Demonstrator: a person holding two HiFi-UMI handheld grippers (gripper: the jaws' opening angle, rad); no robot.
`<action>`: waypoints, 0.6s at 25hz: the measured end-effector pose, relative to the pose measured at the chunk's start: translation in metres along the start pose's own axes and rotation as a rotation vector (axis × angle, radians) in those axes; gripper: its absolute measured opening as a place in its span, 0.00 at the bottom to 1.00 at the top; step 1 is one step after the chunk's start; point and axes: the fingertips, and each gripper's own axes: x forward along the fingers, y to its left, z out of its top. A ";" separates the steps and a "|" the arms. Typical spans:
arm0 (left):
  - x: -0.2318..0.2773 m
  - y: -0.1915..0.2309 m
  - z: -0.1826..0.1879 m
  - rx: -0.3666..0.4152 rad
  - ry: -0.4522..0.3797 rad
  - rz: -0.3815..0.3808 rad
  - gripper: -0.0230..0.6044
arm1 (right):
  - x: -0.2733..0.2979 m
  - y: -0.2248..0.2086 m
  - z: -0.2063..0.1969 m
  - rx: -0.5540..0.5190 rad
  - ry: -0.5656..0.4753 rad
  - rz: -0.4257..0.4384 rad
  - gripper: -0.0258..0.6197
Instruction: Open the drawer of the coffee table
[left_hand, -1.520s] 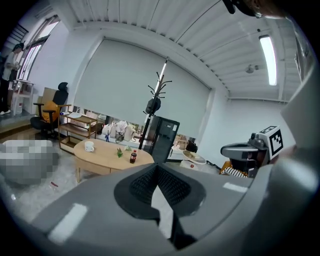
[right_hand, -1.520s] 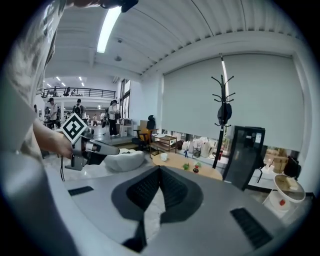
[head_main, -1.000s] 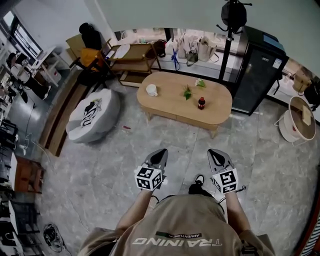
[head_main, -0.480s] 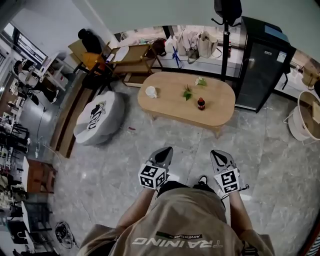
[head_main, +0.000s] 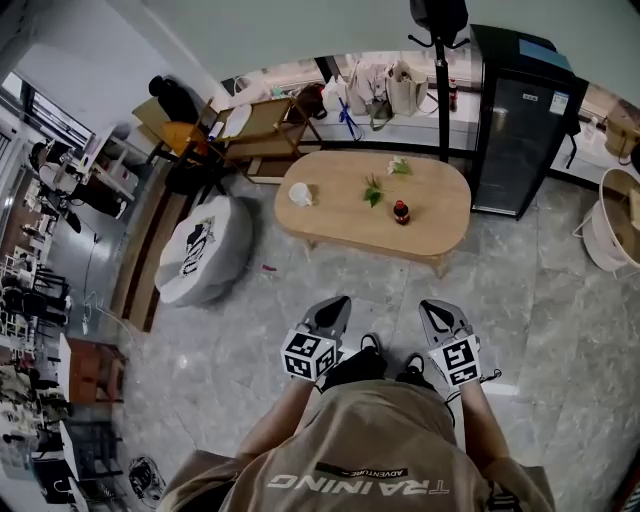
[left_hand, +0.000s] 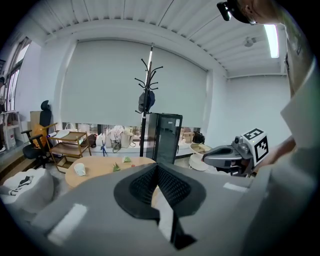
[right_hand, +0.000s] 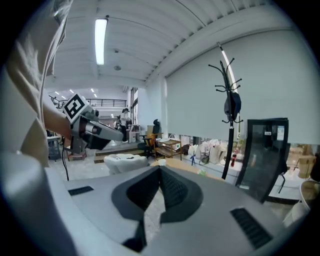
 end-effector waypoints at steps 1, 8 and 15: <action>0.003 0.001 -0.003 -0.005 0.006 -0.009 0.03 | 0.002 0.000 -0.003 0.008 0.006 -0.003 0.04; 0.029 0.013 0.000 0.001 -0.012 -0.088 0.03 | 0.024 0.000 0.011 0.016 0.017 -0.039 0.04; 0.028 0.055 0.013 -0.035 -0.077 -0.087 0.03 | 0.043 0.006 0.037 0.027 0.025 -0.033 0.04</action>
